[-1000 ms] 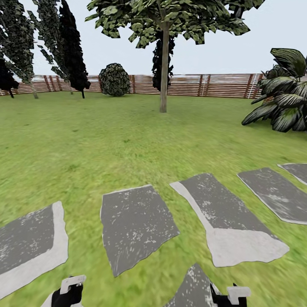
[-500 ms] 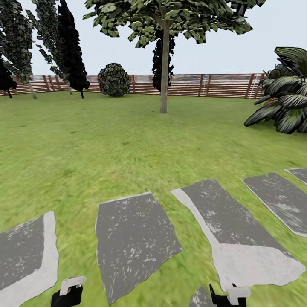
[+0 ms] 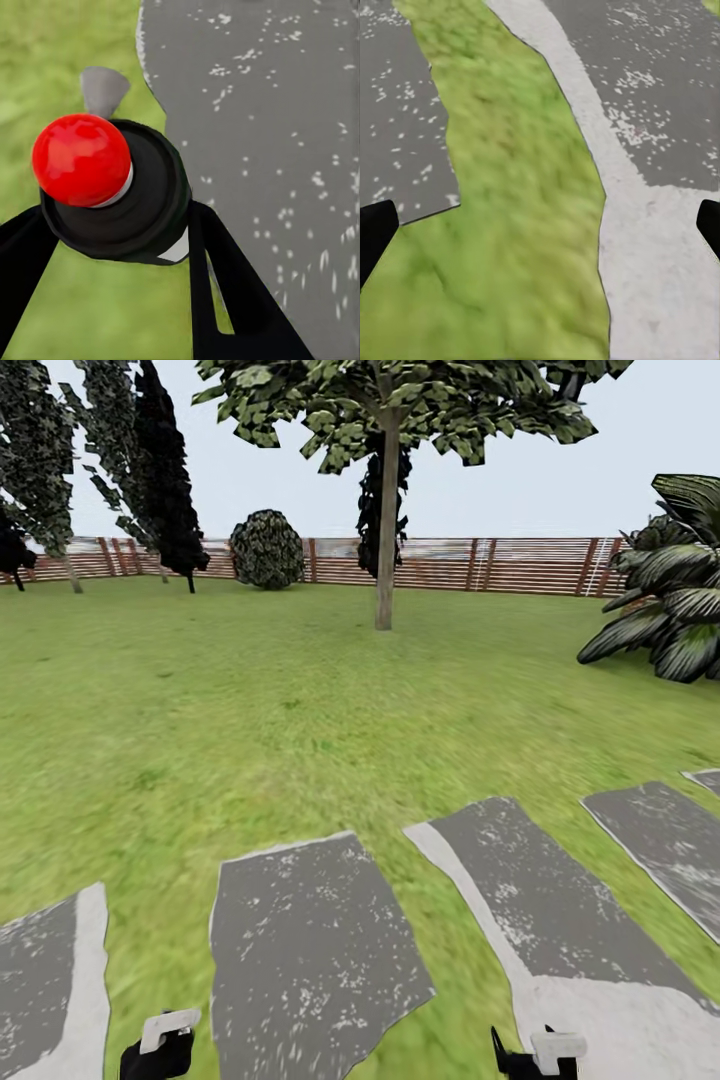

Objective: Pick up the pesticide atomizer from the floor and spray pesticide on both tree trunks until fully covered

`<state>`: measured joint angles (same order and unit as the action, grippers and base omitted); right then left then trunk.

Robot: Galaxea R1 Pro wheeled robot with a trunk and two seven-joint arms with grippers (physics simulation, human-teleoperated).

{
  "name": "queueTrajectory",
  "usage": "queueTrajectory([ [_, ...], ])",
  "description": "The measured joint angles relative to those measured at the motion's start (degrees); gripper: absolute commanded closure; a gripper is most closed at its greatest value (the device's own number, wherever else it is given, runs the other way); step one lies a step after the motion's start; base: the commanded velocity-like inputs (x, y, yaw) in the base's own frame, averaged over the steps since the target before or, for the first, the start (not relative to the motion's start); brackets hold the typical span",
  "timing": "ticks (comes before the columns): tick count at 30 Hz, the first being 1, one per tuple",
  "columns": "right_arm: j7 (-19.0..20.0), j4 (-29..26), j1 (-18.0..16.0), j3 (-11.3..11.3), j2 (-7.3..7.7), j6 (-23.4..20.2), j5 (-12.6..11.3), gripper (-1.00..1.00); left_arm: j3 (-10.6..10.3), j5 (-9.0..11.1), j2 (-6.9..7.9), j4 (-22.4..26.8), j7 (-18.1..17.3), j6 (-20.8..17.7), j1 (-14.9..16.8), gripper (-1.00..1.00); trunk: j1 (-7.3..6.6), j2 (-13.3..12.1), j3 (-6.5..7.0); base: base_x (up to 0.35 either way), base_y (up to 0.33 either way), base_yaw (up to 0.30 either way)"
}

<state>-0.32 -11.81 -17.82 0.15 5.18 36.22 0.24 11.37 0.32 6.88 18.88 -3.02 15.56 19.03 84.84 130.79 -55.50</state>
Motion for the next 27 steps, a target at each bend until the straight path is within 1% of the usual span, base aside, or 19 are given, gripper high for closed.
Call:
queueTrajectory([
  [27,0.0,0.0,0.0,0.0,-0.09,0.0,0.0,-1.00,0.1,0.0,0.00,0.0,0.0,0.0,0.0,1.00,0.00,0.0,0.00,0.338,0.000,0.000],
])
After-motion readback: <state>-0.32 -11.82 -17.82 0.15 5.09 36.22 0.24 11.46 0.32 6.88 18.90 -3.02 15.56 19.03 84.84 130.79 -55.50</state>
